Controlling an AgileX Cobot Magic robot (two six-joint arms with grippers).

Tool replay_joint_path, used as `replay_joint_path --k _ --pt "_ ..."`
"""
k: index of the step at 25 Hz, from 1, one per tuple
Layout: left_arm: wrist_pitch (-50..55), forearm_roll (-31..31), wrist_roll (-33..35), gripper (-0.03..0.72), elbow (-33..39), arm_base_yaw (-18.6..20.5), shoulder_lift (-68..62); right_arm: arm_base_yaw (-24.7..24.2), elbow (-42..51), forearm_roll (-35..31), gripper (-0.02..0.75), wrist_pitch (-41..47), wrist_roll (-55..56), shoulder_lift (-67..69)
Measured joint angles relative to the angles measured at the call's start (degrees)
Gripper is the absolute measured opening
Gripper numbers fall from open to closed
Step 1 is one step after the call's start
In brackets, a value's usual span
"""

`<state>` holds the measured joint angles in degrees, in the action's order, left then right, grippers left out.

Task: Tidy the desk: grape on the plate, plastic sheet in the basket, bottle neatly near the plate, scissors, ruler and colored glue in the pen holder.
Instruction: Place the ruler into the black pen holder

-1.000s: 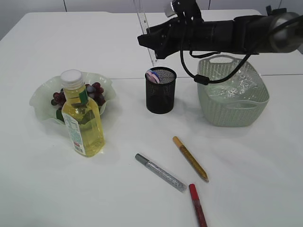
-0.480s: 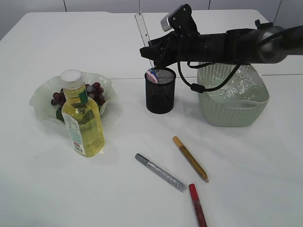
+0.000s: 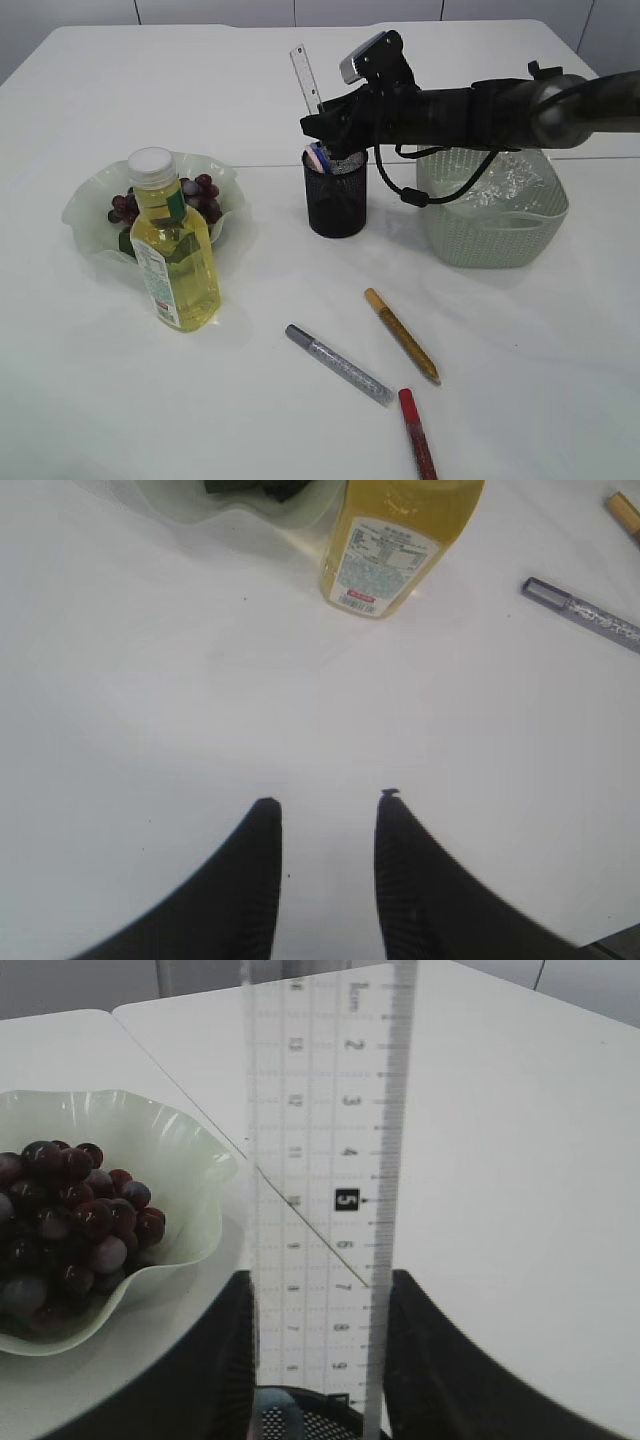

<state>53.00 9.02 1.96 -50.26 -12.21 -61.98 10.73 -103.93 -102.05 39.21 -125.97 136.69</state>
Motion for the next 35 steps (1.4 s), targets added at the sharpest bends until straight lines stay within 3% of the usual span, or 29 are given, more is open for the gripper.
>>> replay_joint_path --k 16,19,24,33,35 --pt "-0.45 0.1 0.0 0.239 0.0 0.0 0.0 -2.46 0.0 2.44 0.271 2.36 9.79 0.1" --pt "-0.66 0.1 0.0 0.239 0.0 0.0 0.0 -2.46 0.0 2.54 0.303 2.44 10.43 0.1" --pt "-0.88 0.1 0.0 0.239 0.0 0.0 0.0 -2.46 0.0 0.56 0.424 2.44 10.54 0.1" --pt "-0.86 0.1 0.0 0.239 0.0 0.0 0.0 -2.72 0.0 0.53 0.442 1.82 12.99 -3.28" --pt "-0.89 0.1 0.0 0.239 0.0 0.0 0.0 -2.83 0.0 3.2 0.443 0.65 16.86 -5.63"
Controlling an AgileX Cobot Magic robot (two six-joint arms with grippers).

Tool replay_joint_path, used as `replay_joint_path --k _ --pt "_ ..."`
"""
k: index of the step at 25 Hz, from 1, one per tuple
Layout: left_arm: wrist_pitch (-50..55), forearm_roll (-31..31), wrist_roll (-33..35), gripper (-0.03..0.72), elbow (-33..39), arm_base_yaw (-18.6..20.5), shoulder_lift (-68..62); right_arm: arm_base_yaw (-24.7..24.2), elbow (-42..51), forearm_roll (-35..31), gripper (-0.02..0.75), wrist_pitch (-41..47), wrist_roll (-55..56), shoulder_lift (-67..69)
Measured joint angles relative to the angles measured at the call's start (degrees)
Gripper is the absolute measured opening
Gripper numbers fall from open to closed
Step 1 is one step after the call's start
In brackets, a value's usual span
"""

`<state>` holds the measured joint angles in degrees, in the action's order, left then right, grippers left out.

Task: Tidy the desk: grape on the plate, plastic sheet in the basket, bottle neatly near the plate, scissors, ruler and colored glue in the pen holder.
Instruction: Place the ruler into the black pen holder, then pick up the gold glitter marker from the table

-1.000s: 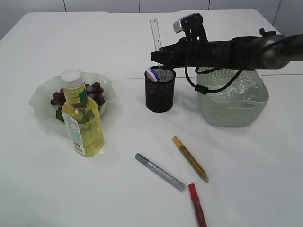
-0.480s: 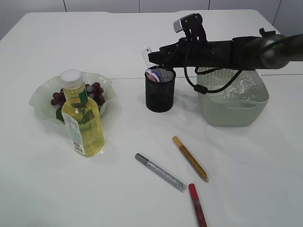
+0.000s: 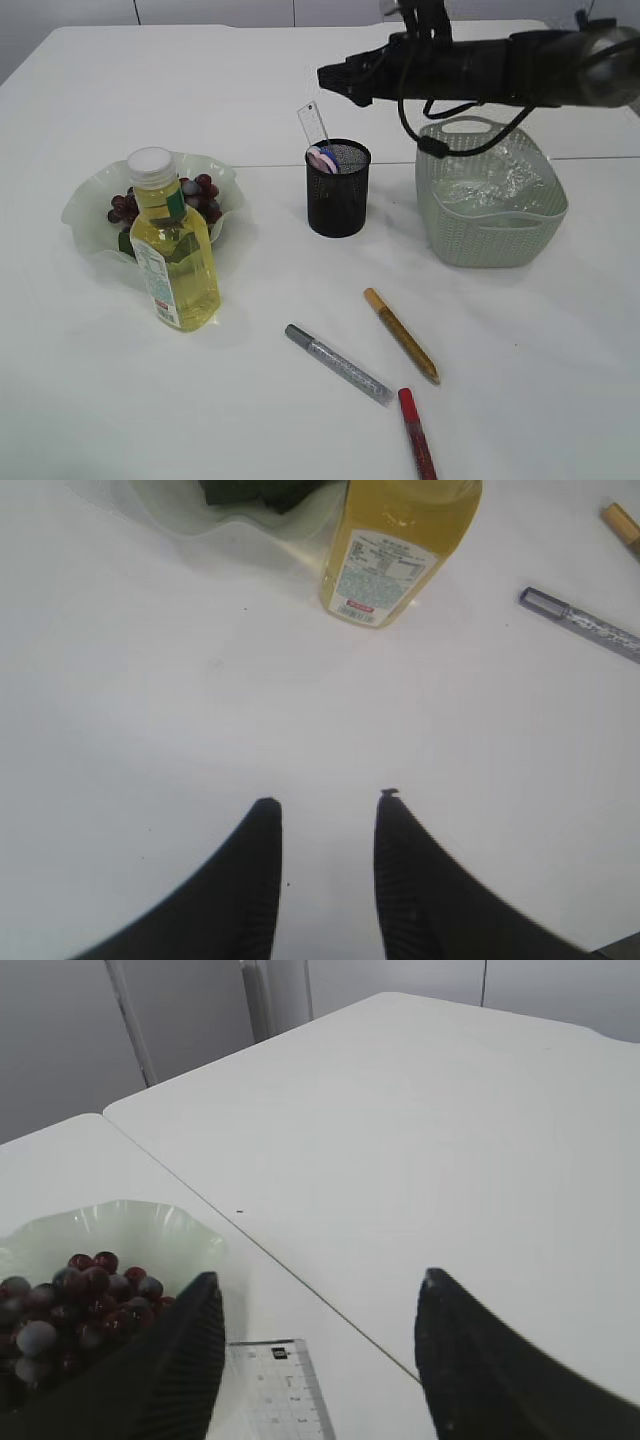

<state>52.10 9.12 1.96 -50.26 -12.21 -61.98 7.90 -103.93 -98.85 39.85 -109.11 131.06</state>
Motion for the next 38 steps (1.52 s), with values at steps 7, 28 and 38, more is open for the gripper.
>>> replay_joint_path --k 7,28,38 --pt "0.15 0.0 0.0 0.241 0.0 0.0 0.0 0.0 0.0 38.47 0.445 1.55 41.81 -12.46" --pt "3.43 0.24 0.0 0.241 0.0 0.0 0.0 16.86 22.25 91.81 0.385 22.57 102.8 -34.4" --pt "3.65 2.53 0.0 0.241 0.0 0.0 0.0 20.28 22.37 95.16 0.354 20.27 107.73 -20.92"
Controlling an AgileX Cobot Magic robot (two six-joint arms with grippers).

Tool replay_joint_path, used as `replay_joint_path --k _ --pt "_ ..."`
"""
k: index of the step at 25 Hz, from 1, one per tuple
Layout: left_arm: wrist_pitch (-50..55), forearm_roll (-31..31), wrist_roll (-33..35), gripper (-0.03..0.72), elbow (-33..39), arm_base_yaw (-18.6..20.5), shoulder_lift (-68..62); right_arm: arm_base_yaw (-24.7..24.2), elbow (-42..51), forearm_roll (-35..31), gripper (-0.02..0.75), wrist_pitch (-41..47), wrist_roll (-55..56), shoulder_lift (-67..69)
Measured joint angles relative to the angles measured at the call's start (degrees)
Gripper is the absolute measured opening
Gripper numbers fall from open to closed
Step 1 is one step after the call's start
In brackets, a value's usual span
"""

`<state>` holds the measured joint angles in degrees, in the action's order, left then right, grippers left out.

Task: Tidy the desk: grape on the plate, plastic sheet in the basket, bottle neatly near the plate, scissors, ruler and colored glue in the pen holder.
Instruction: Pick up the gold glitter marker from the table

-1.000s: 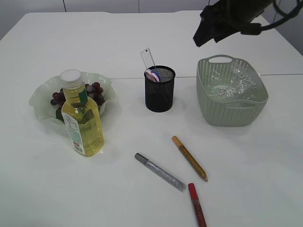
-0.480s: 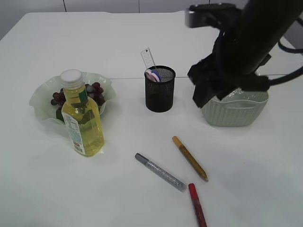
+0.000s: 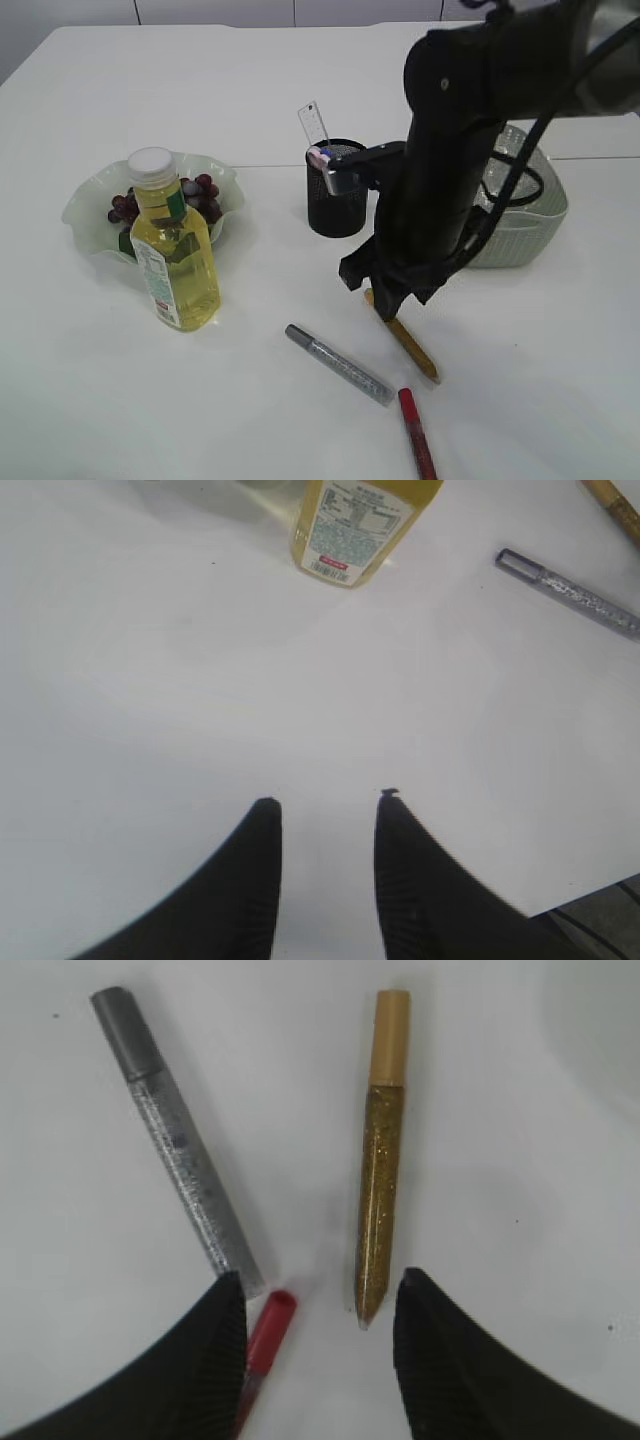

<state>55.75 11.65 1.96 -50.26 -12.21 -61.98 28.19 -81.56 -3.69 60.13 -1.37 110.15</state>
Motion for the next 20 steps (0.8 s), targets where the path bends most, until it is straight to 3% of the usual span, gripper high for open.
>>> replay_joint_path --k 20 --pt "-0.47 0.76 0.0 0.241 0.0 0.0 0.0 0.0 -4.66 4.12 0.353 -4.25 3.02 12.26"
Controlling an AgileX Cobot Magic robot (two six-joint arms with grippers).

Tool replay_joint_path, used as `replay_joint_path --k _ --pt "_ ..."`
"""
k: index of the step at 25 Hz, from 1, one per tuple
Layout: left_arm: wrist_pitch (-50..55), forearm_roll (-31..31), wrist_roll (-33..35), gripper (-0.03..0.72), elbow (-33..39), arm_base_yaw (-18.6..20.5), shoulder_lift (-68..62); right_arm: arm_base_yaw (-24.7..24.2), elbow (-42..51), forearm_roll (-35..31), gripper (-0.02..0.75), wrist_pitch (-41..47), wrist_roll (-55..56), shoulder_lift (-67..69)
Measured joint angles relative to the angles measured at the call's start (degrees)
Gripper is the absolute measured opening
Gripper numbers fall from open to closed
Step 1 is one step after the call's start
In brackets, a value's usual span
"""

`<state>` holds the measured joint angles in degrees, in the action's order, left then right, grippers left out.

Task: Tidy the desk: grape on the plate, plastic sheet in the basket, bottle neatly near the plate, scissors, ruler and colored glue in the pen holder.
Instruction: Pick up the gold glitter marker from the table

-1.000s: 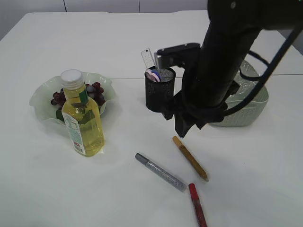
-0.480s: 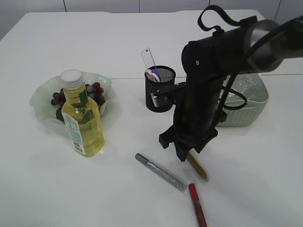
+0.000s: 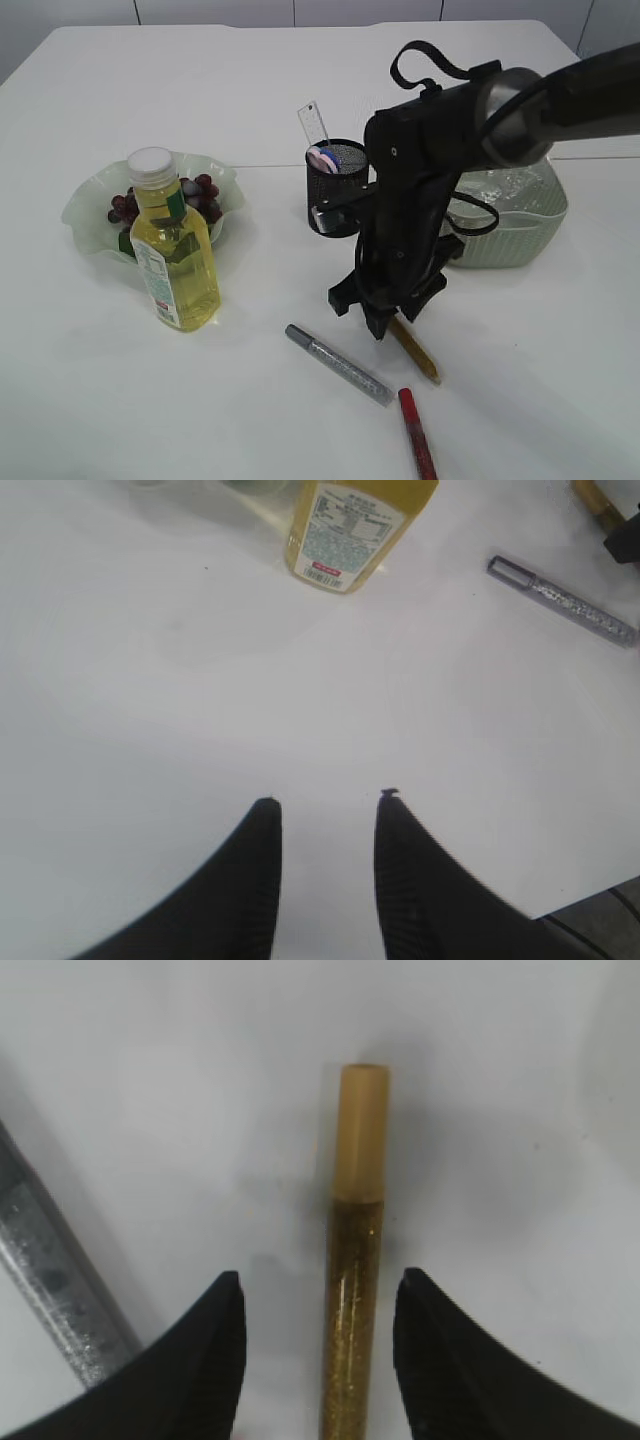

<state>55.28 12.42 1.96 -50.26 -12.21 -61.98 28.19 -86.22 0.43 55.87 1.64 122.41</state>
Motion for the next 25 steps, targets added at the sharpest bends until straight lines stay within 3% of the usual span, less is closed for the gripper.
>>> replay_joint_path --k 12,20,25 --pt "-2.38 0.1 0.0 0.241 0.0 0.0 0.0 0.0 0.0 1.17 0.344 -0.18 0.28 2.49" --pt "-2.54 0.1 0.0 0.241 0.0 0.0 0.0 0.0 -0.13 1.17 0.095 -0.27 -0.42 2.49" --pt "-2.74 0.1 0.0 0.241 0.0 0.0 0.0 -0.13 -0.26 1.03 0.053 -0.16 -4.82 2.49"
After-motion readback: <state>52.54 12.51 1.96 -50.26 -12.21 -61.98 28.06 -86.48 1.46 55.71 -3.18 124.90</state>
